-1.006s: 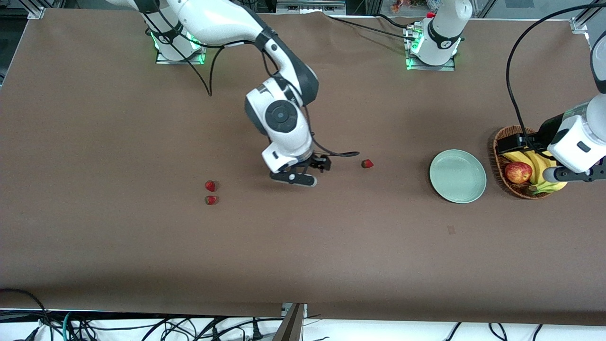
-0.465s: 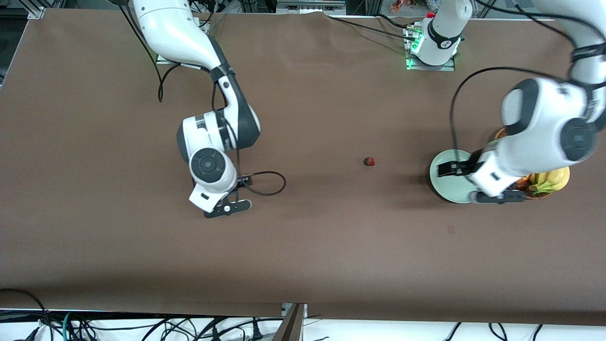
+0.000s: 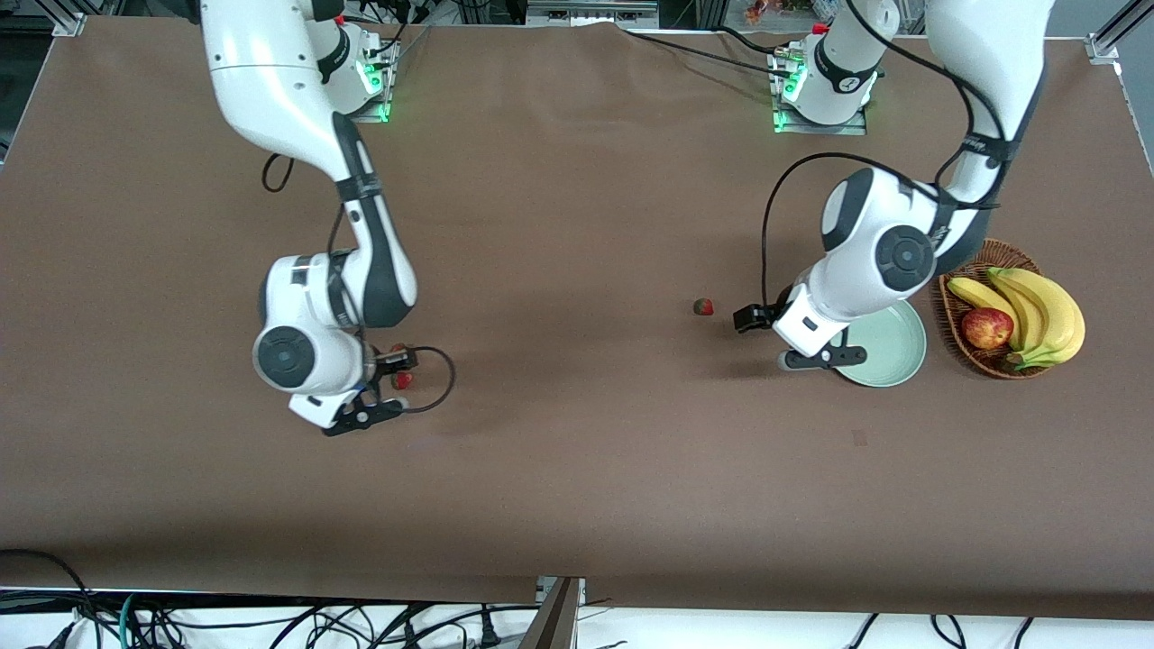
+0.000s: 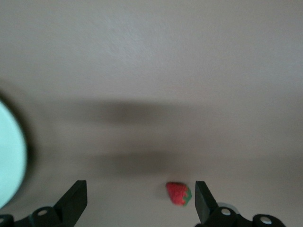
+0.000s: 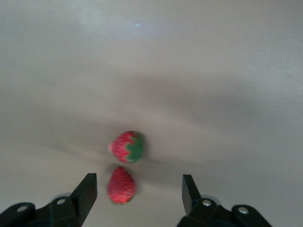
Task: Collect all strawberries into plate
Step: 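Return the right gripper to the strawberries while the left gripper reaches the strawberry, then grasp the strawberry with the left gripper while the right gripper grasps another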
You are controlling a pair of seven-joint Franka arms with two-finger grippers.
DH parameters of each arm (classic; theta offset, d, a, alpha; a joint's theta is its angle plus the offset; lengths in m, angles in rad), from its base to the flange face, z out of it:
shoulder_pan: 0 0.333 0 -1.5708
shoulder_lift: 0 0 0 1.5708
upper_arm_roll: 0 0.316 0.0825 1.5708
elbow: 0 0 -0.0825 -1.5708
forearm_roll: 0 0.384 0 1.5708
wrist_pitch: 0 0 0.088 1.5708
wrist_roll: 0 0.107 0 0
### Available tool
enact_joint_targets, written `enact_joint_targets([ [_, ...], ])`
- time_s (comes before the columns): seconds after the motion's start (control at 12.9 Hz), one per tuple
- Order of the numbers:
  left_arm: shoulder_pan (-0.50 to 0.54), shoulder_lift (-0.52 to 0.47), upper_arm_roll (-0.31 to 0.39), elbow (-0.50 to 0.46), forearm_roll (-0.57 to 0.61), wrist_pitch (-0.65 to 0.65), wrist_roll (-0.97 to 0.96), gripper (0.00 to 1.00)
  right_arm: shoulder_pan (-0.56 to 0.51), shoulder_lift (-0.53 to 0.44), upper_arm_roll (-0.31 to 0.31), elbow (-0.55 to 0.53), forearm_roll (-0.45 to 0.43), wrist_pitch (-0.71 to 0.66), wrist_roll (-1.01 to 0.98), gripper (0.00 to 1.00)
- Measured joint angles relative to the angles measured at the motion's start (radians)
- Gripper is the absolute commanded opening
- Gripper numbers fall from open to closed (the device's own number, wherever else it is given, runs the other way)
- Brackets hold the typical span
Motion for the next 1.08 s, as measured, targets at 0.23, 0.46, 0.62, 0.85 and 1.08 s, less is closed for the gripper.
enact_joint_targets([
  [0.23, -0.045, 0.077, -0.016, -0.031, 0.058, 0.091, -0.096, 1.0, 0.0, 0.025, 0.013, -0.001, 0.046, 0.06, 0.0, 0.61],
  [0.46, -0.093, 0.12, -0.034, -0.032, 0.18, 0.102, -0.242, 1.0, 0.009, 0.055, 0.018, -0.001, 0.052, 0.091, 0.003, 0.45],
  [0.62, -0.11, 0.139, -0.055, -0.033, 0.273, 0.102, -0.345, 1.0, 0.009, 0.059, 0.018, 0.0, 0.069, 0.091, 0.003, 0.29],
  [0.85, -0.116, 0.151, -0.063, -0.048, 0.328, 0.102, -0.405, 0.95, 0.009, 0.058, 0.017, 0.0, 0.076, 0.091, 0.003, 0.24],
  [1.08, -0.116, 0.152, -0.067, -0.064, 0.328, 0.102, -0.409, 0.5, 0.009, 0.058, 0.017, 0.0, 0.076, 0.091, 0.003, 0.24],
])
